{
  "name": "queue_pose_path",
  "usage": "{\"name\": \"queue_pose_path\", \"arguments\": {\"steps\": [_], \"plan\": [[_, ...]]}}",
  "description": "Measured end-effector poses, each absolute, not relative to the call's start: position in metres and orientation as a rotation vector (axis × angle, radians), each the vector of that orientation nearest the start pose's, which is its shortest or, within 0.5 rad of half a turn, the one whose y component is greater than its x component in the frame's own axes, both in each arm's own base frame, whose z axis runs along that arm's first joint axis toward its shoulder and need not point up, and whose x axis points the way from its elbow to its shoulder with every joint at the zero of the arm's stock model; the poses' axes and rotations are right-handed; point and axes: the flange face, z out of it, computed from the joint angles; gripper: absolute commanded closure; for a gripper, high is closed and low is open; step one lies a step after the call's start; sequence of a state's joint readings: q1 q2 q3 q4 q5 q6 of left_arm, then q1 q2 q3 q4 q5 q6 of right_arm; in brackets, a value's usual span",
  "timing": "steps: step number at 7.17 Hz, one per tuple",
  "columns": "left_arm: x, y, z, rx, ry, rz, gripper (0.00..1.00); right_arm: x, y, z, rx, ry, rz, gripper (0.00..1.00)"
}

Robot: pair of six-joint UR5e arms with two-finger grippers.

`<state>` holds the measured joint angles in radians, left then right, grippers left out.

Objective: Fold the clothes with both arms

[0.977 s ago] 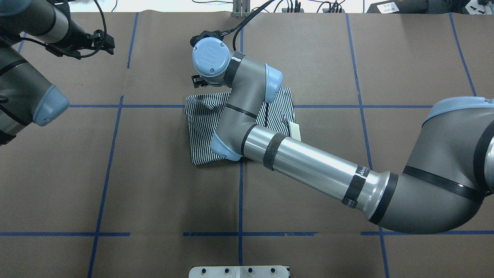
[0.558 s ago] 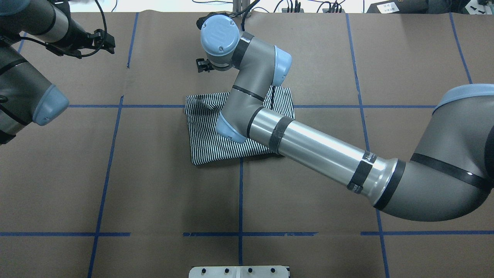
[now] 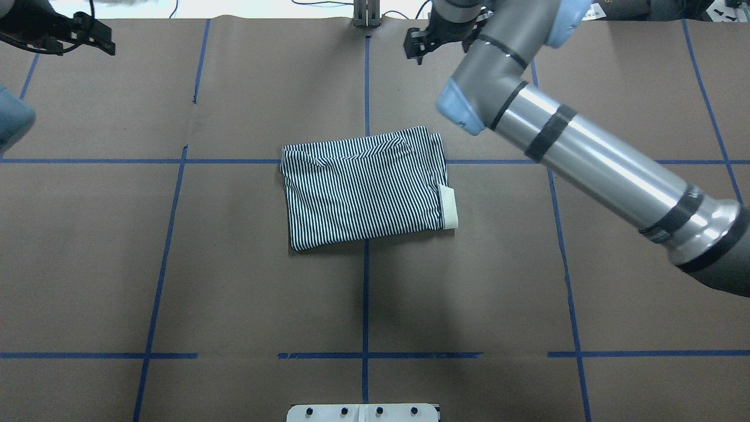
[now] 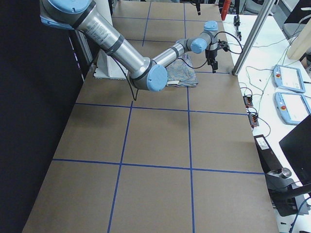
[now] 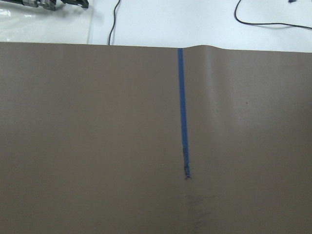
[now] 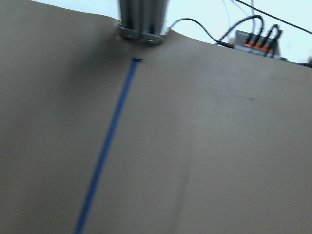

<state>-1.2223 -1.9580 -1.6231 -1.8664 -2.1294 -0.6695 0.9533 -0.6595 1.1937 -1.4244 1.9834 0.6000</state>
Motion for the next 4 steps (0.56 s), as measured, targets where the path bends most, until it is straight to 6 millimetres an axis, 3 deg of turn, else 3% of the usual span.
{"name": "queue_pose_path", "arguments": {"steps": [2,3,4], "plan": [[0.068,-0.621,0.426,0.386,0.771,0.017,0.0,-0.237,-0.736,0.345,0.249,-0.746,-0.239,0.0],[0.031,-0.611,0.447,0.391,0.741,0.08,0.0,-0.161,-0.732,0.411,0.224,-0.768,-0.269,0.0],[-0.004,-0.598,0.466,0.403,0.702,0.158,0.0,-0.097,-0.717,0.472,0.204,-0.78,-0.282,0.0]]}}
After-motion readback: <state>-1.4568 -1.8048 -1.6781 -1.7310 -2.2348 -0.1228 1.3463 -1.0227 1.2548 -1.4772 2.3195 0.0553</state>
